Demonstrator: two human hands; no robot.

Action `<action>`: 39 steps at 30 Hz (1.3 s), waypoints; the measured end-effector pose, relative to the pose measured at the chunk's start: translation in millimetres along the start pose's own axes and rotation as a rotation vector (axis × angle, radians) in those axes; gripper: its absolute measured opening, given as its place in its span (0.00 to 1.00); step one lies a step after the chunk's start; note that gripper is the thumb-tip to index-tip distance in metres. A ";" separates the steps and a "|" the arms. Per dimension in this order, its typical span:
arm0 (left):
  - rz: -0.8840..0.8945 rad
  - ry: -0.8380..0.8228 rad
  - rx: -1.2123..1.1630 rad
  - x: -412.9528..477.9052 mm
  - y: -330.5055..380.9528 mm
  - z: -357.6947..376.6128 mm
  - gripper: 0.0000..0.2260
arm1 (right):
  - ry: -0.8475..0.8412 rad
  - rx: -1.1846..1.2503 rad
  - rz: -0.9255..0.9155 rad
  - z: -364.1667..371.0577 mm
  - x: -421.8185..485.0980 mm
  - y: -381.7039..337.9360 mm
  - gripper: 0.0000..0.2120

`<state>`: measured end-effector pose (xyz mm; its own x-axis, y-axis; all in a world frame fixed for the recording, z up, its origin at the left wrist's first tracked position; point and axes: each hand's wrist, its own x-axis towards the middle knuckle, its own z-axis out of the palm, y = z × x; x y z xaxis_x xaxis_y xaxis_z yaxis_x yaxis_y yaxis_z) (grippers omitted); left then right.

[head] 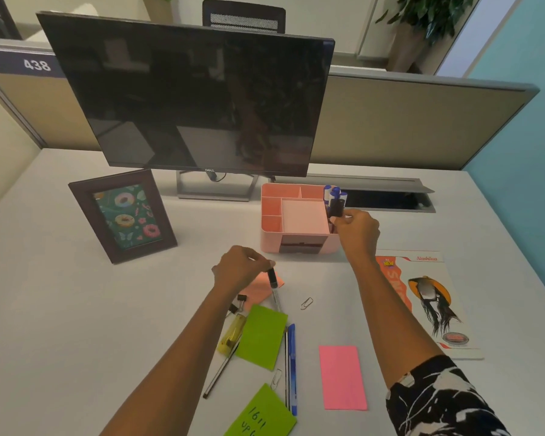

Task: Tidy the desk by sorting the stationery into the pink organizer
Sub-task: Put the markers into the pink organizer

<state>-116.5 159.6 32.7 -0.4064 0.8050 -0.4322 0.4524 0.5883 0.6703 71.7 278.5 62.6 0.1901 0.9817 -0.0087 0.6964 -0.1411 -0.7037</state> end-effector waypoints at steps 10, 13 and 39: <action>0.216 0.038 -0.434 -1.3 10.8 -9.9 0.07 | -0.124 0.353 -0.249 13.1 -63.0 2.8 0.10; 0.271 0.041 -0.497 -1.9 14.3 -2.6 0.06 | -0.304 0.332 -0.281 20.5 -74.9 0.1 0.10; 0.341 -0.014 0.367 -18.7 -52.7 8.8 0.13 | 0.243 0.448 -0.181 -42.3 -1.5 -13.4 0.10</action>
<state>-125.8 114.2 0.2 -0.1767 0.9557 -0.2354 0.8081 0.2774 0.5197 91.3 273.6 102.2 0.2862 0.9199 0.2682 0.3798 0.1481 -0.9131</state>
